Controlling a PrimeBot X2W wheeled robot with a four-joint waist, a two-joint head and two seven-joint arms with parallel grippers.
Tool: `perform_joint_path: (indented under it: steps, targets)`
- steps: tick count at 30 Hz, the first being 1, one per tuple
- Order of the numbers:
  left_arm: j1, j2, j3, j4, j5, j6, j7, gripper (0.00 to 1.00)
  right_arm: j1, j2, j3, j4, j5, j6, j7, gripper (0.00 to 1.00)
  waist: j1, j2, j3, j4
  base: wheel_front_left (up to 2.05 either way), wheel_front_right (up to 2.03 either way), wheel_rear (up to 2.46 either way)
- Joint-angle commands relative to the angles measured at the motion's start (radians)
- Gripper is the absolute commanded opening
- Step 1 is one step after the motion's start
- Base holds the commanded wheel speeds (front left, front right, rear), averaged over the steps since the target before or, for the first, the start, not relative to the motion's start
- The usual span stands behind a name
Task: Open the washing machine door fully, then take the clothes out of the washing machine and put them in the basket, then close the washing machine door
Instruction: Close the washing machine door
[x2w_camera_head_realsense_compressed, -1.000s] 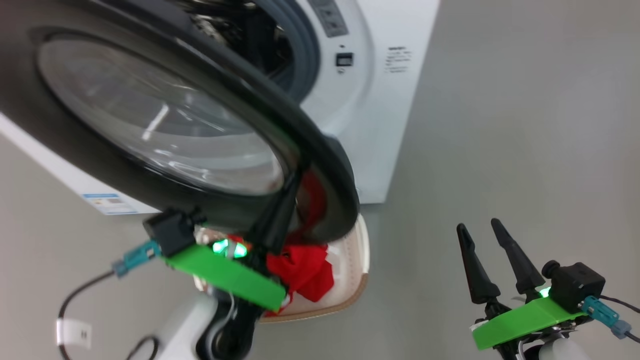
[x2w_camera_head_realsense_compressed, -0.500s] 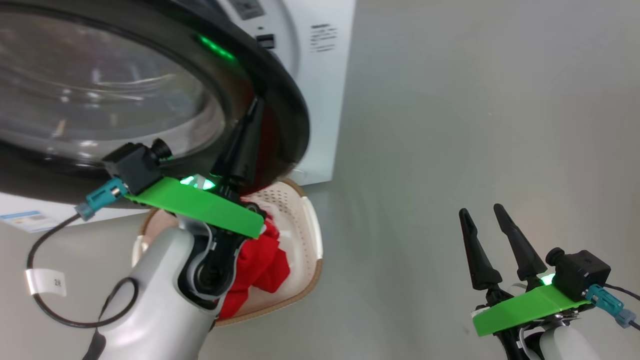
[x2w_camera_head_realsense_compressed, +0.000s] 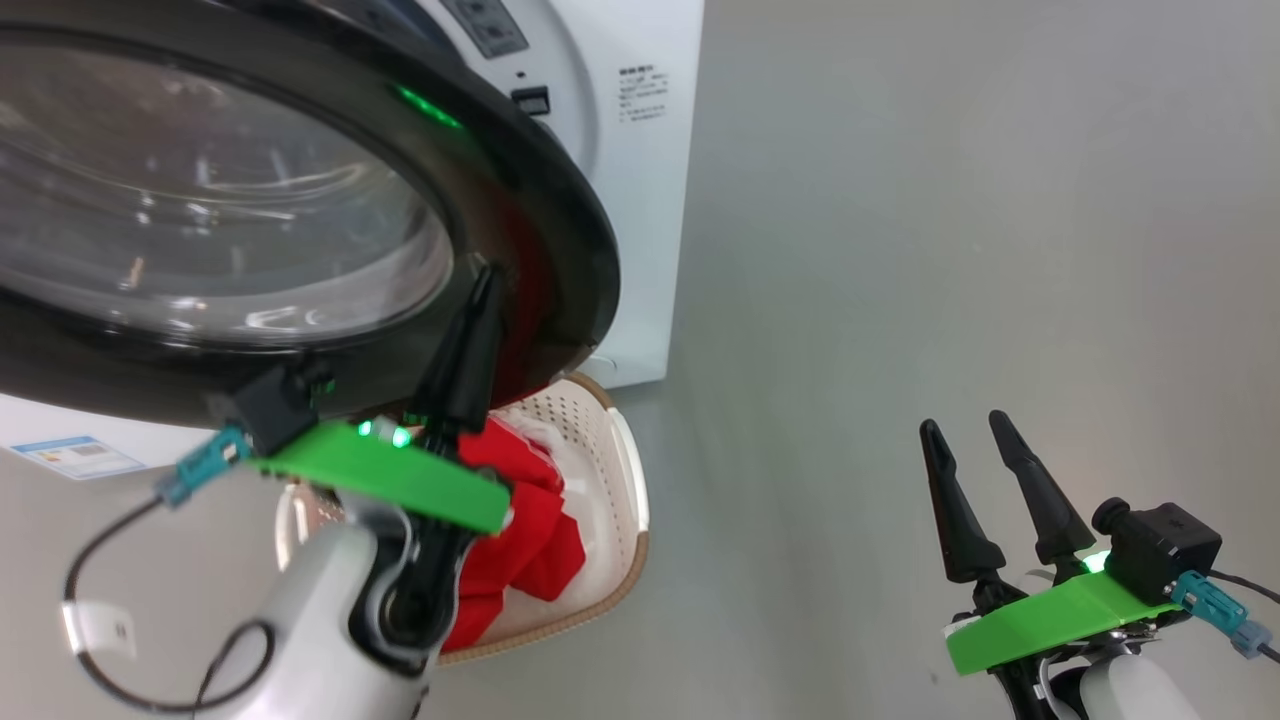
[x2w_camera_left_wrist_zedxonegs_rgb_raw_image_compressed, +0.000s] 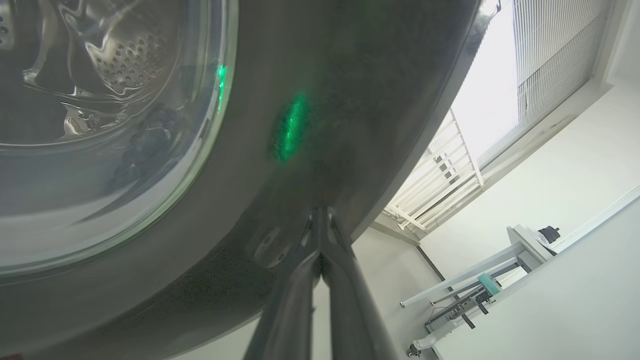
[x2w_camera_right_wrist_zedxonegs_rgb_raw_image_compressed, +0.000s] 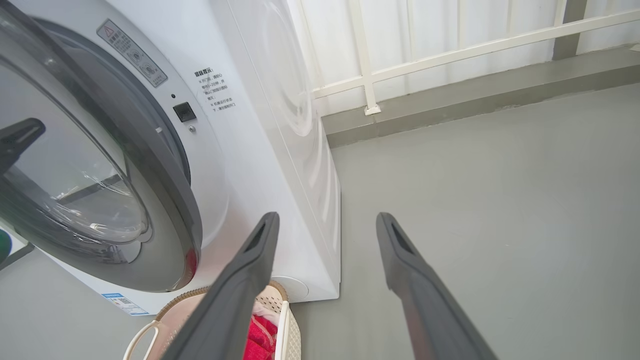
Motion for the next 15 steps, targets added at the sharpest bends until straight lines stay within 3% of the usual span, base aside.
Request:
perform_joint_path:
  steps: [1, 15]
  targets:
    - [0.006, 0.023, 0.036, -0.019, 0.015, -0.006, -0.005, 0.00, 0.004, 0.001, 0.024, -0.020, -0.005, 0.006, -0.006, 1.00, -0.0001, 0.0000, -0.019, 0.017, 0.00, 0.00, 0.00]
    - [0.252, 0.026, 0.131, -0.037, 0.094, -0.006, -0.005, 0.00, 0.063, -0.011, 0.024, -0.013, -0.021, 0.006, -0.006, 1.00, -0.0001, 0.0000, -0.103, 0.080, 0.00, 0.00, 0.00]
